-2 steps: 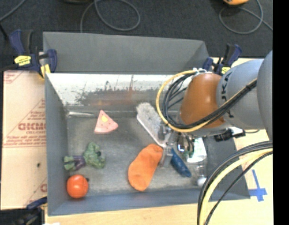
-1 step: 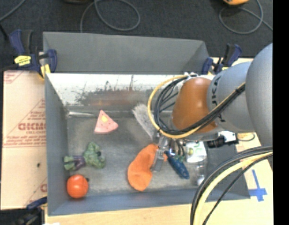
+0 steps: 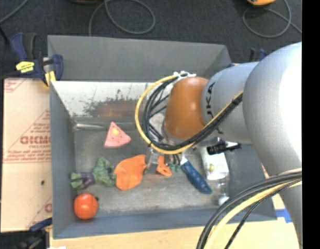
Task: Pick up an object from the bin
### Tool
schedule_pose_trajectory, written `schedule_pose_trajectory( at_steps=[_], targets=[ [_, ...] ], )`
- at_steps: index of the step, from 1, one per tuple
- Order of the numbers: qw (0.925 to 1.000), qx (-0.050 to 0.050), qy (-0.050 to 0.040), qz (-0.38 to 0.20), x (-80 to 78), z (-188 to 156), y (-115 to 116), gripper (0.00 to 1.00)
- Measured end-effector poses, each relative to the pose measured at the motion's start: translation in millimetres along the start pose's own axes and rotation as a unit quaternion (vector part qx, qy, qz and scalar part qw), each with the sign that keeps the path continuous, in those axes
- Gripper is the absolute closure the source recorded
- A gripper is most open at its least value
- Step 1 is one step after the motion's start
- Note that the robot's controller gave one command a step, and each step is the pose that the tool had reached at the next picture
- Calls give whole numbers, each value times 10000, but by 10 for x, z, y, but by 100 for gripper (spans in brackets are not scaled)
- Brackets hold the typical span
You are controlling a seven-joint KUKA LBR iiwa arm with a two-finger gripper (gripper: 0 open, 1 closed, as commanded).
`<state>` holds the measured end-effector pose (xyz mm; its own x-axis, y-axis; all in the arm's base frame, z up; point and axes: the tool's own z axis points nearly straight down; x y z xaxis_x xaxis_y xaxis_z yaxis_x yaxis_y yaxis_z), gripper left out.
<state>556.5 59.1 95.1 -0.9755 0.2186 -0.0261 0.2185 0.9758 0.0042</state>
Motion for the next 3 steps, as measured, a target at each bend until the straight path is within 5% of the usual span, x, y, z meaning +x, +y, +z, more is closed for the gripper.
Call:
schedule_pose_trajectory(
  at_steps=[1,3],
  targets=[
    [10000,5,0,-6,0,0,-3,100],
    [9999,1,-8,-103,-156,-871,61,100]
  ],
)
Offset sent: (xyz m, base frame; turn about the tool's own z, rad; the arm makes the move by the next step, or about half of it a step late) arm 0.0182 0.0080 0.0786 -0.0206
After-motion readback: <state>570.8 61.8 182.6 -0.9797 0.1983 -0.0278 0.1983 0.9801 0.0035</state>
